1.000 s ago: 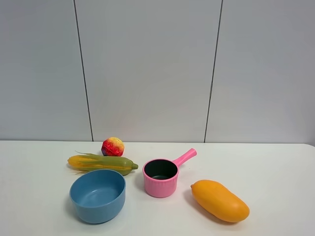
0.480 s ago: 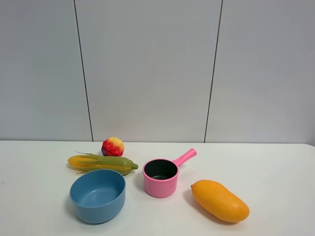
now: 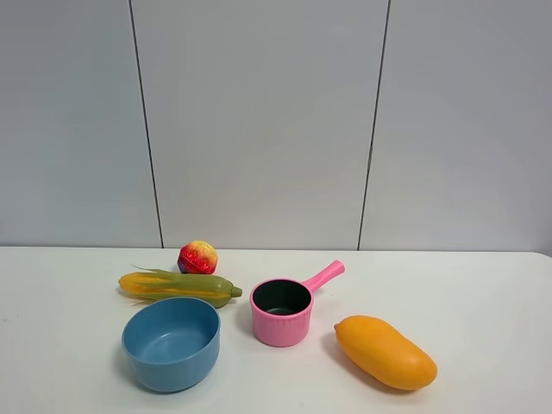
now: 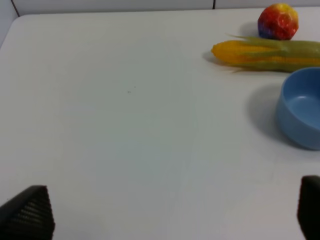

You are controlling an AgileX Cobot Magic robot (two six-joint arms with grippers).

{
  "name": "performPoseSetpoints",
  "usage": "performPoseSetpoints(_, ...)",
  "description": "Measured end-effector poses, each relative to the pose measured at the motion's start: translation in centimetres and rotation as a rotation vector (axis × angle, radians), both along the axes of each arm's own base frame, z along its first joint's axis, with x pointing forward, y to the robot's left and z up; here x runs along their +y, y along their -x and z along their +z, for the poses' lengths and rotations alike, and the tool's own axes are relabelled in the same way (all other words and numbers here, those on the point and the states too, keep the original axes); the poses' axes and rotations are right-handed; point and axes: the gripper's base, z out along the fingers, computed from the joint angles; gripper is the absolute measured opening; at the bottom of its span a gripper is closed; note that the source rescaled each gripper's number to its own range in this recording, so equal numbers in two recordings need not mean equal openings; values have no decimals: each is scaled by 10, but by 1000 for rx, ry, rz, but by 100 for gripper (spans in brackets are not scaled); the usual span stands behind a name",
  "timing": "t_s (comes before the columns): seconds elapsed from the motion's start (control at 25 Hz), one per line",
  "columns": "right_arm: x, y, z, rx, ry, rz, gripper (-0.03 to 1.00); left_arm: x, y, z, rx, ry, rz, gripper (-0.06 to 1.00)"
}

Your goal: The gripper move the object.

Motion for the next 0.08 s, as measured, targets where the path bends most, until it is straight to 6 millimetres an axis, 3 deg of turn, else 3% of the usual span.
performPoseSetpoints(0.08, 0, 0, 0, 0, 0, 0, 100, 0, 0, 0, 0, 0, 0, 100)
